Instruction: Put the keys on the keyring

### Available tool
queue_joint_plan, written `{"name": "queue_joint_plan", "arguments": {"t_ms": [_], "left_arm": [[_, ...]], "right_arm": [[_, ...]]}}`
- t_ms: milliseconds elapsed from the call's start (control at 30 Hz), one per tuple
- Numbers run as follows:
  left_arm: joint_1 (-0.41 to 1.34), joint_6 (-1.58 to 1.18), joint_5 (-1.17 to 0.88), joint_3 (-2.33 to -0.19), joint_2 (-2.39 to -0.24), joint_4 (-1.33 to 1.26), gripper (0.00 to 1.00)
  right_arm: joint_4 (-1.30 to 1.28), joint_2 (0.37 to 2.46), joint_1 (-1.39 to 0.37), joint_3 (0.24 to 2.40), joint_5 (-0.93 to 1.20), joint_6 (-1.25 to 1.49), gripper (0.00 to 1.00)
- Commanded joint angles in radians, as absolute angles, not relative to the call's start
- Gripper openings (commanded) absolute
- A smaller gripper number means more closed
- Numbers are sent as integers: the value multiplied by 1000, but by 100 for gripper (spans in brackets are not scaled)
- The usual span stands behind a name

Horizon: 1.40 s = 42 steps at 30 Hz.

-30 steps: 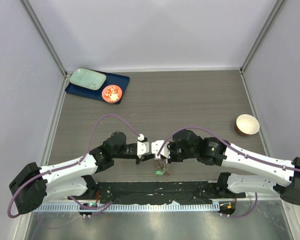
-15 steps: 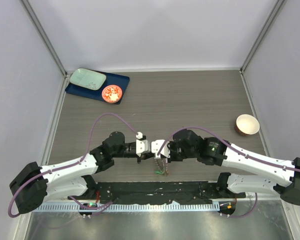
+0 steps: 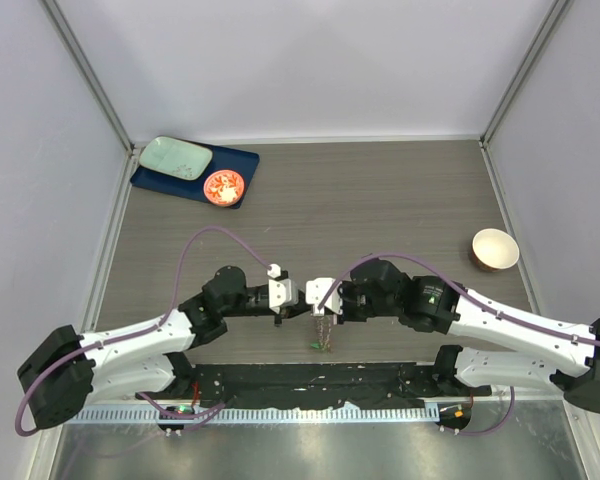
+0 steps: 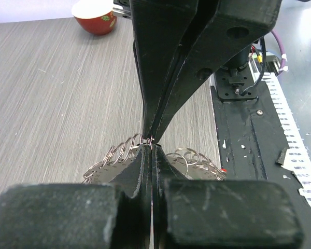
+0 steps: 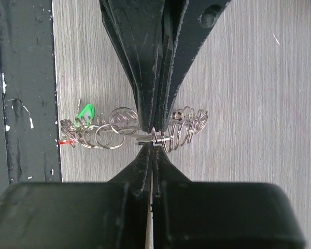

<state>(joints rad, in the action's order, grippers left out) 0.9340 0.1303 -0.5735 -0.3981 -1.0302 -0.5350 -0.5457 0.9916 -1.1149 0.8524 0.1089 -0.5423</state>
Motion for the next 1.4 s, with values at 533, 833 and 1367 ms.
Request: {"name": "queue_joint_plan", "arguments": {"t_ms": [533,833,1367], "left_arm": [[936,66,-396,-281,-871,-690,0],[936,60,-408,-270,-851,-712,0],[936,48,-439,-279,-870,-752,0]], "right_arm": [[-384,867,-1063,793,86,-373,46],[-154,847,-885,681,382,-298,43],[-178,907,-867,701,479,-341,40]]}}
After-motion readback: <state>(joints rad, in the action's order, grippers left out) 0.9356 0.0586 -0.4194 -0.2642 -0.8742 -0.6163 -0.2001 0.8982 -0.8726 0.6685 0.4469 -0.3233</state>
